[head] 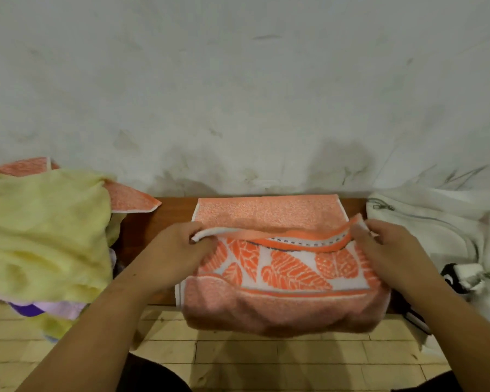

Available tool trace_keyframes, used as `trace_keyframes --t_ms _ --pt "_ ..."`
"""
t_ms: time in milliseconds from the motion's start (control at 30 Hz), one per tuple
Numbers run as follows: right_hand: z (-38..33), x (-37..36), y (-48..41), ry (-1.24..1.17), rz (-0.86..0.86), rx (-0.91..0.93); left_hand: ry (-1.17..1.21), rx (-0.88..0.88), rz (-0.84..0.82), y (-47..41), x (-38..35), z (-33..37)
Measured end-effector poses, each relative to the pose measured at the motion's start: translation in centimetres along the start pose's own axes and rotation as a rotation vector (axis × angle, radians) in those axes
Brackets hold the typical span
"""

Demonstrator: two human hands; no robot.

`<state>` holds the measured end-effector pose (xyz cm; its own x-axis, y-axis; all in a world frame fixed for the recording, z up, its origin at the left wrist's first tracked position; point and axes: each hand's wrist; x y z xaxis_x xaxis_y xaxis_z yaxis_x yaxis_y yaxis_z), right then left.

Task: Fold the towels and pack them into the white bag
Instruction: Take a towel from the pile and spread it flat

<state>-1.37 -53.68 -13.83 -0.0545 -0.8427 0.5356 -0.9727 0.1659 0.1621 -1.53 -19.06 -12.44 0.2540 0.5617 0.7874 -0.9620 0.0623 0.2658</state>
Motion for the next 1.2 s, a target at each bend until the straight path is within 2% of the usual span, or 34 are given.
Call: trace_keyframes --t_ms 100,167,300,400,533,767,967,1133,1200 --pt "-1.3 0.0 -0.6 -0.282 0.146 0.046 0.122 0.004 0.213 -1.1 0.5 0.8" --pt "-1.1 -0.6 -1.4 -0.332 0.152 0.031 0.177 0.031 0.248 -2.4 0.2 0.6" --pt "0.5 -2.4 -2.8 -0.198 -0.006 -0.042 0.033 0.117 0.081 -4.2 -1.5 -0.9" --pt "0.9 -2.9 -2.9 -0.137 -0.058 -0.05 -0.094 0.086 -0.039 -4.6 -2.4 -1.7" --pt "1.2 -2.8 -2.8 -0.032 -0.039 -0.056 -0.18 0.145 0.015 -4.4 -2.5 -1.7" --pt "0.9 -2.6 -2.4 0.064 -0.052 -0.075 -0.141 0.189 0.018 -3.9 -2.1 -1.5" --pt "-1.9 -2.1 -1.4 -0.073 0.125 0.061 -0.074 0.163 0.21 -3.7 -1.1 -0.3" --pt "-2.5 -2.3 -4.9 -0.118 0.164 0.014 -0.146 0.185 0.13 -6.1 0.1 -0.3" --pt "-1.2 -3.1 -6.2 -0.122 0.164 -0.033 -0.117 0.207 0.163 -7.0 -0.3 -0.9"
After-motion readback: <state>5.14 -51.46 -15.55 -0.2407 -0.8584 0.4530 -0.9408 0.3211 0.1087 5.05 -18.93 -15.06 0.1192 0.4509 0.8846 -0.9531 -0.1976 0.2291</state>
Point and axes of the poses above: each hand's wrist, its own y-axis away from the middle knuckle, its own x-axis out of the back of the hand, z = x × y, and after that the axes turned 9 degrees about -y, right-handed
